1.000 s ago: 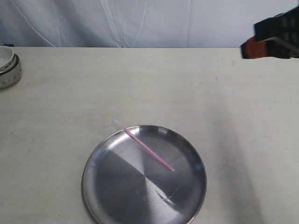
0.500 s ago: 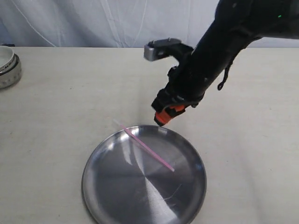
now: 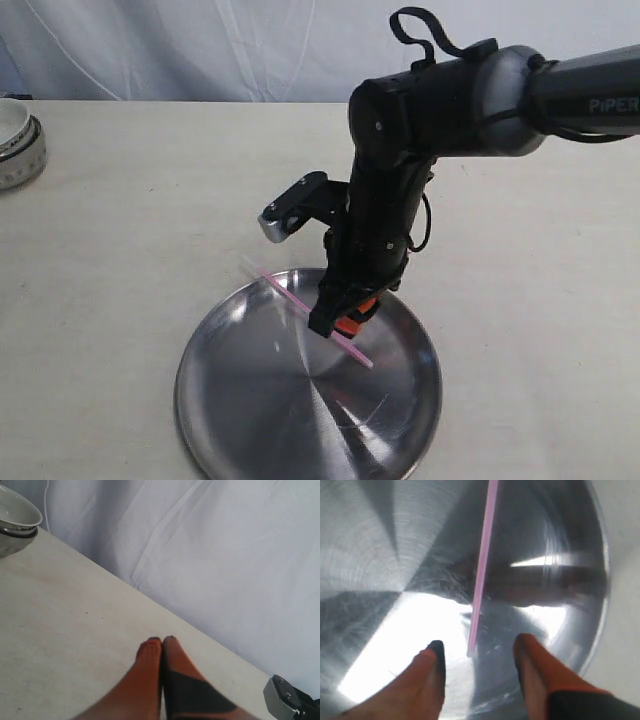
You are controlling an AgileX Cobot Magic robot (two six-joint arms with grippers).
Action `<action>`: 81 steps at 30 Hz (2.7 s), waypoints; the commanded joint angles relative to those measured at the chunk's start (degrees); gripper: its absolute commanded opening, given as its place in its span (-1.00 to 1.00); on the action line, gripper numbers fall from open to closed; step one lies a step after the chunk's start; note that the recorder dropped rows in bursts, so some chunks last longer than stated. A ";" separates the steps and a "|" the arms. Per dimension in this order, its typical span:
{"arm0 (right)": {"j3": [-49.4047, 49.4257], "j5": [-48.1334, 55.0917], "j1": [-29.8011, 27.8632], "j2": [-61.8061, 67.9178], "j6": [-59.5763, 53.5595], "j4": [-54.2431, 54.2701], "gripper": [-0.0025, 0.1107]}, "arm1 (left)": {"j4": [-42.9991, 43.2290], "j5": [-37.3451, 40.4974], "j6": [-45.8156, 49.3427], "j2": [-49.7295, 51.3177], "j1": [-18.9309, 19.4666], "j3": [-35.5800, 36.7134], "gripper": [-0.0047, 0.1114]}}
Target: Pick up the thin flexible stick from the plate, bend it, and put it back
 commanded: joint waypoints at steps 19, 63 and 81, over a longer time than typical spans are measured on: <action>-0.52 -2.93 1.52 7.18 1.69 -0.36 -0.16 | 0.31 -0.15 0.06 -0.25 -0.28 0.22 -0.92; -0.52 -4.46 1.52 -13.56 1.93 3.43 -0.97 | -15.39 2.98 0.35 6.86 -0.28 -8.64 -0.62; -0.52 3.65 2.57 -14.59 -3.45 17.74 -0.97 | -50.07 13.21 25.01 19.18 -0.28 -12.30 -0.04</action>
